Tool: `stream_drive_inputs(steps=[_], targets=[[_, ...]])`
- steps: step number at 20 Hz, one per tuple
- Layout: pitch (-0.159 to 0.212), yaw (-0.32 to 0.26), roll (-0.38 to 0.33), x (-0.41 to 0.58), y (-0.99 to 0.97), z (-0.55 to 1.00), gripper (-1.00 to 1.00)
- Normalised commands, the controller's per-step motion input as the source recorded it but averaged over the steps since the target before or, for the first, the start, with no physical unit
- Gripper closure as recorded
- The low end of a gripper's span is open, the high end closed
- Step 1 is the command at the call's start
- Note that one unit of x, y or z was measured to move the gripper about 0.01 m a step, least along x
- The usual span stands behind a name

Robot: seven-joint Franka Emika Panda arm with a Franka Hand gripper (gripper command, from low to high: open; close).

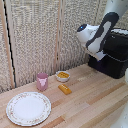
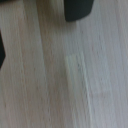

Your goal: Extend the gripper towards the air fryer handle. Grasp the air fryer handle and pull it to open the air fryer. Release the air fryer handle and move the gripper to the bread. Grasp the bread with the gripper and move it to the air fryer basket. Release the bread inside the air fryer and retract the gripper.

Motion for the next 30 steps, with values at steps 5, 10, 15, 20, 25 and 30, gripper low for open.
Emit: stream_drive_inputs(steps=[5,10,15,20,25,30], targets=[[0.031,0.15,-0.056,-0.038,-0.67,-0.01,-1.0],[0.07,0.151,-0.051,-0.108,-0.6,0.0,-1.0],[0.129,0.131,-0.02,-0.166,-0.48,0.11,-1.0],[0.161,0.102,-0.006,-0.347,-0.47,0.3,-1.0],[0.011,0.066,0.048,0.044,-0.43,0.11,1.0],[0.004,0.0,0.0,0.054,-0.03,0.0,1.0]])
